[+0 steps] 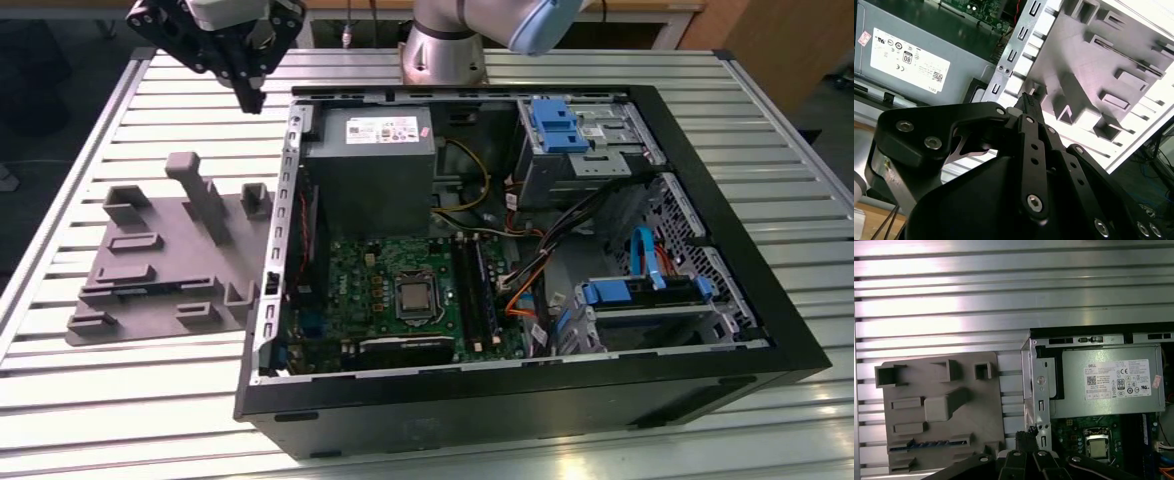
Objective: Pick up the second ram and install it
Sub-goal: 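Reach for the second ram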
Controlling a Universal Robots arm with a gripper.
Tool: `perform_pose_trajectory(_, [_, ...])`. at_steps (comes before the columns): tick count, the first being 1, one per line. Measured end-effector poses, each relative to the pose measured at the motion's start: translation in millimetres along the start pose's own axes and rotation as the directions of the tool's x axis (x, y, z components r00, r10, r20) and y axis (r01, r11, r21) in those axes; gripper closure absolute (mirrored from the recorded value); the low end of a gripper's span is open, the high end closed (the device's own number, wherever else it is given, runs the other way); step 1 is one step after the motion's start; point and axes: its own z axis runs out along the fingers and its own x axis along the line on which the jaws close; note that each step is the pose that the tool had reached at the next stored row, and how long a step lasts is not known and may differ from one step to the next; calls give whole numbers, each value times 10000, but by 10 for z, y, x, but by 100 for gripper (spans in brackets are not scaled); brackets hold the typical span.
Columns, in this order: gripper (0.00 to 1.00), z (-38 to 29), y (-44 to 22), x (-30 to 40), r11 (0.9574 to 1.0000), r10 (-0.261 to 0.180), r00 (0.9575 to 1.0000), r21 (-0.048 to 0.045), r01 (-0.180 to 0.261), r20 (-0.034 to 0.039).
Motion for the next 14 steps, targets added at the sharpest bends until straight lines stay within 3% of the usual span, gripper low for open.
perform_pose_trajectory(14, [89, -3, -11, 148, 10000, 0, 10000, -1, 0, 1])
